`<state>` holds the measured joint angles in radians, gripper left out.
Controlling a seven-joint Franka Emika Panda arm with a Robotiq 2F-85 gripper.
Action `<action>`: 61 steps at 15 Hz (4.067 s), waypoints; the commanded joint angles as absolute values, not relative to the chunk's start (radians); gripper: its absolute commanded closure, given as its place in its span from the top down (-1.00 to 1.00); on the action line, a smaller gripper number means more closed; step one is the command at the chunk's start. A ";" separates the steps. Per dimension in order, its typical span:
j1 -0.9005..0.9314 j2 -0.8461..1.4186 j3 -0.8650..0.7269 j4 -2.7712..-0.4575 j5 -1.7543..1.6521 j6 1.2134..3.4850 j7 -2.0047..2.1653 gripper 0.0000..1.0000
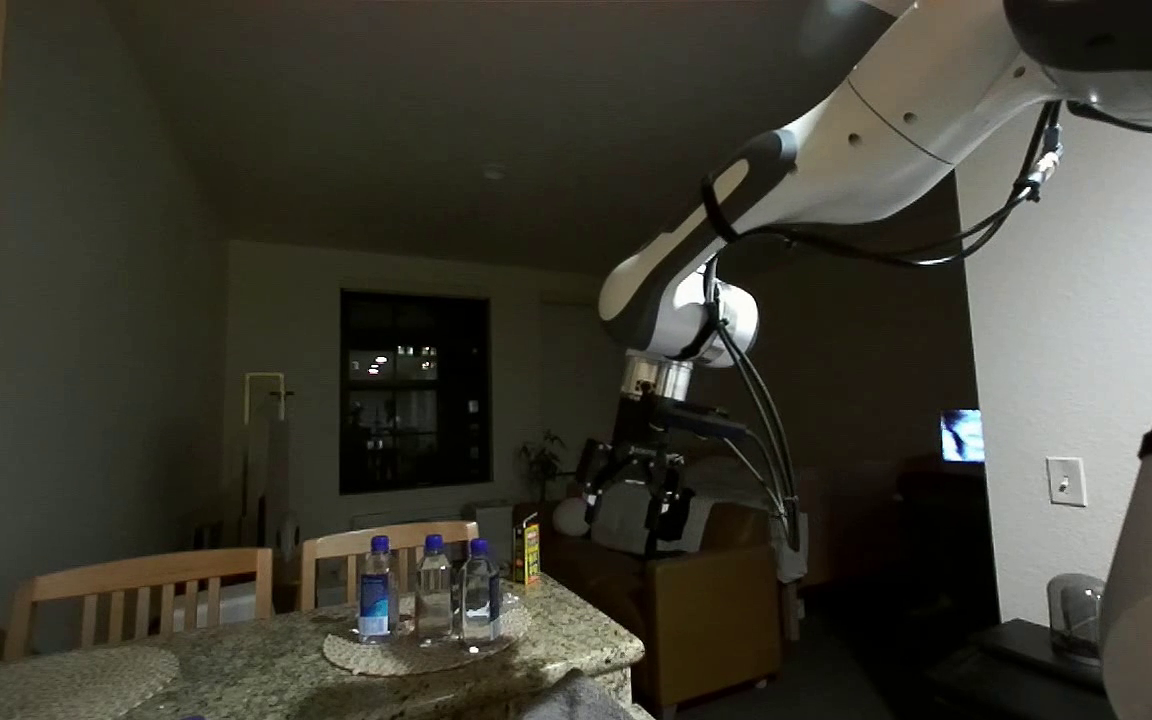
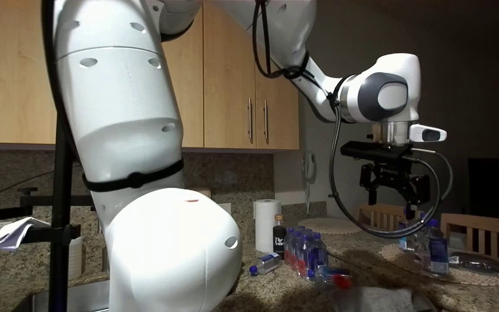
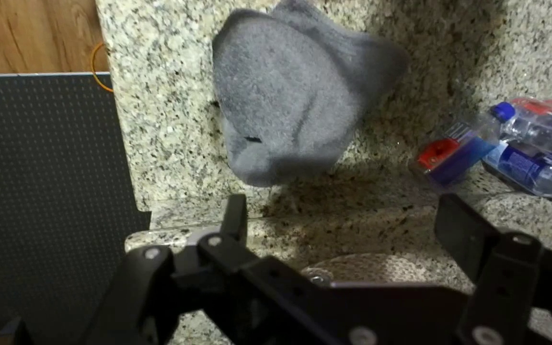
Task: Move the towel from right to left.
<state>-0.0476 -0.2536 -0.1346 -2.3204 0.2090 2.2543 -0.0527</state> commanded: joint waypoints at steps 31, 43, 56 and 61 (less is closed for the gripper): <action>-0.031 0.146 -0.056 -2.325 0.171 2.757 -0.034 1.00; -0.008 0.366 -0.060 -2.205 0.099 2.813 0.052 1.00; 0.012 0.428 -0.071 -2.138 0.081 2.771 0.118 -0.79; 0.012 0.389 -0.059 -2.120 0.092 2.741 0.126 -0.81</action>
